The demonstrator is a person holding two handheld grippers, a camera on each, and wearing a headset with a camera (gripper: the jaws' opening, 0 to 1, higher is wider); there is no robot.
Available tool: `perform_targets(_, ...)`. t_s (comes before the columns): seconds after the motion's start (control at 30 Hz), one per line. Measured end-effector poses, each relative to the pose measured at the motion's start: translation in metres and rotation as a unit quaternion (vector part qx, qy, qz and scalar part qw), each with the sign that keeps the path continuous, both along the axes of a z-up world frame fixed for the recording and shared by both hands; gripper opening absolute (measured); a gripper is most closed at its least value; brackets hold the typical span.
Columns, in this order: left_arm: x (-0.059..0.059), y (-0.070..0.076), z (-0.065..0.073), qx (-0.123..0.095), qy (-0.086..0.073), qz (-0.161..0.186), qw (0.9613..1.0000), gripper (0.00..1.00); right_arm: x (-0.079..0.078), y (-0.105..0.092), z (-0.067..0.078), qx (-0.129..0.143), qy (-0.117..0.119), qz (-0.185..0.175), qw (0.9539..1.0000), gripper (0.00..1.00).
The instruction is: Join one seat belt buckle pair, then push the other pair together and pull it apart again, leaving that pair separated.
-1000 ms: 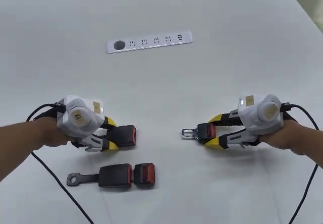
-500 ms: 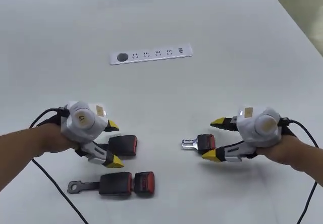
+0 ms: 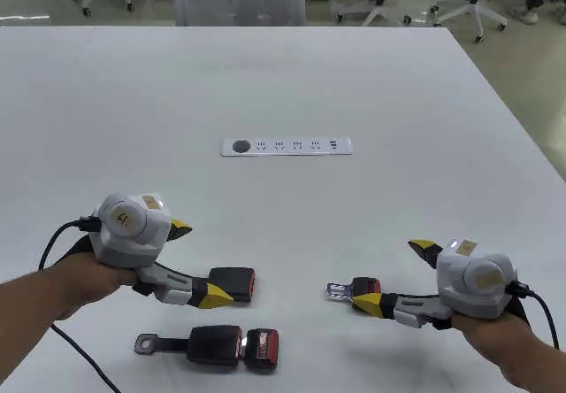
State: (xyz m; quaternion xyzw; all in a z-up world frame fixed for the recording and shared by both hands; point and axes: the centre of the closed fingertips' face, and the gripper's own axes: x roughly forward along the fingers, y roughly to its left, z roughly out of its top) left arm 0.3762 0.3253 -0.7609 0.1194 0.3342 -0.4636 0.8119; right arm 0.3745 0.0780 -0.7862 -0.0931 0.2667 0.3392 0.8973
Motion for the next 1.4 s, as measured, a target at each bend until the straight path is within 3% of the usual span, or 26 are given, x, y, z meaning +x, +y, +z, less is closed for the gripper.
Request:
perform_targets(0.13,-0.012,0.012,0.012,-0.026,-0.009,0.036,0.9990,0.97,-0.005,0.005,0.010,0.004,-0.015,-0.013,0.9998,0.92)
perform_targets(0.27,-0.023,0.020,0.023,-0.062,-0.017,0.070,0.9955,1.00,-0.016,0.013,0.020,0.011,-0.028,-0.022,0.9993,0.94)
perform_targets(0.4,-0.044,0.031,0.021,-0.055,-0.019,0.072,0.9957,1.00,-0.028,0.020,0.025,0.010,-0.038,-0.027,0.9989,0.96)
perform_targets(0.43,-0.042,0.034,0.020,-0.057,-0.020,0.073,0.9955,1.00,-0.032,0.021,0.025,0.010,-0.037,-0.028,0.9989,0.96)
perform_targets(0.67,-0.058,0.061,0.024,-0.076,-0.034,0.096,0.9919,1.00,-0.055,0.031,0.032,0.008,-0.051,-0.023,0.9984,0.97)
perform_targets(0.87,-0.077,0.068,0.027,-0.079,-0.044,0.083,0.9924,1.00,-0.072,0.041,0.037,0.004,-0.055,0.005,0.9984,0.99)
perform_targets(0.93,-0.080,0.071,0.026,-0.070,-0.050,0.068,0.9940,1.00,-0.077,0.044,0.038,-0.001,-0.058,0.014,0.9982,1.00)
perform_targets(1.1,-0.086,0.077,0.037,-0.083,-0.065,0.057,0.9927,1.00,-0.089,0.051,0.041,-0.004,-0.064,0.023,0.9977,1.00)
perform_targets(1.4,-0.095,0.077,0.047,-0.091,-0.079,0.050,0.9915,1.00,-0.103,0.060,0.048,0.003,-0.070,0.032,0.9970,1.00)
